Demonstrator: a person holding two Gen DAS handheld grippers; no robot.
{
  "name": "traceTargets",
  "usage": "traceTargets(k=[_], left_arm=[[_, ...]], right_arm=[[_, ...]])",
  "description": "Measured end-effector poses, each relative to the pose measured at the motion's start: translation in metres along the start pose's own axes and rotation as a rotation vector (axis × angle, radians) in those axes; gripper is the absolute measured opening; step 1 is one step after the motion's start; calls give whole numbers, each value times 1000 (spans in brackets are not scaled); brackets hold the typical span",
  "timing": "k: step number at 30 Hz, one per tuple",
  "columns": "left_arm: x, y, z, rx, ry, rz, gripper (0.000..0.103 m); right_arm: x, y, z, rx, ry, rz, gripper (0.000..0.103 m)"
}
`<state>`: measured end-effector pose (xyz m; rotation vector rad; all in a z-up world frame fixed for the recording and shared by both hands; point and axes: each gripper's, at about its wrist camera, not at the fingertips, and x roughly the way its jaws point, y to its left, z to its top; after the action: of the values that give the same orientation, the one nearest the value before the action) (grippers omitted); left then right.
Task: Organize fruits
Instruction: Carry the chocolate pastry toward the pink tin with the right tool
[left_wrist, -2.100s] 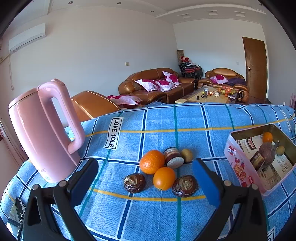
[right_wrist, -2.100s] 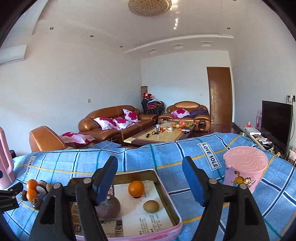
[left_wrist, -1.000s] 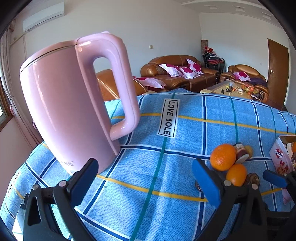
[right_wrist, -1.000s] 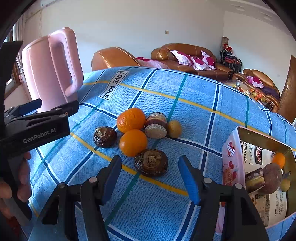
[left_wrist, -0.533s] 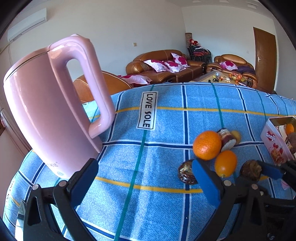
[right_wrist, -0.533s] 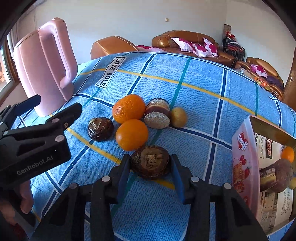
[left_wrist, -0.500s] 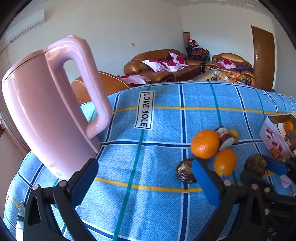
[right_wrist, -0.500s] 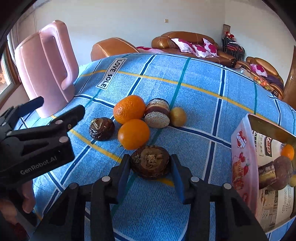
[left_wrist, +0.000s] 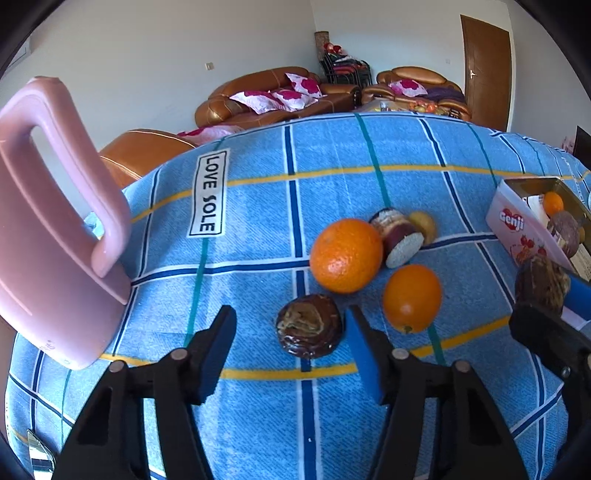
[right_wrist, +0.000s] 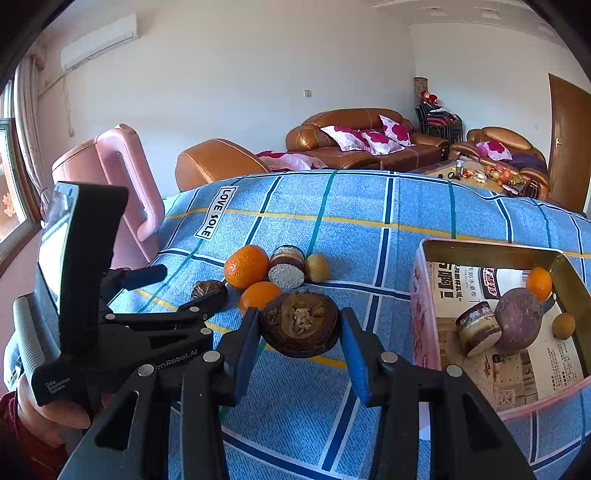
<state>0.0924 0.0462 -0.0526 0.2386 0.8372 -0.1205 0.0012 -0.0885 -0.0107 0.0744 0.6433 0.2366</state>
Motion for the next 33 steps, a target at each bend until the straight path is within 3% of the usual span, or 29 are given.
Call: traceTargets(k=[5, 9, 12, 15, 19, 22, 33], left_arm=[[6, -2, 4, -20, 33, -48, 39], [1, -3, 4, -23, 15, -11, 39], [-15, 5, 3, -59, -60, 26, 39], [-35, 13, -2, -105, -166, 102, 39], [-52, 11, -4, -117, -265, 175, 39], [-58, 10, -8, -123, -295, 174, 39], [-74, -15, -18, -125, -300, 139, 39]], right_arm=[[2, -1, 1, 7, 3, 6, 45], [3, -2, 0, 7, 8, 8, 45], [0, -1, -2, 5, -7, 1, 45], [-10, -1, -2, 9, -65, -12, 45], [-26, 0, 0, -26, -179, -111, 45], [-32, -1, 0, -35, -219, -153, 45], [-38, -5, -1, -56, -235, -195, 45]])
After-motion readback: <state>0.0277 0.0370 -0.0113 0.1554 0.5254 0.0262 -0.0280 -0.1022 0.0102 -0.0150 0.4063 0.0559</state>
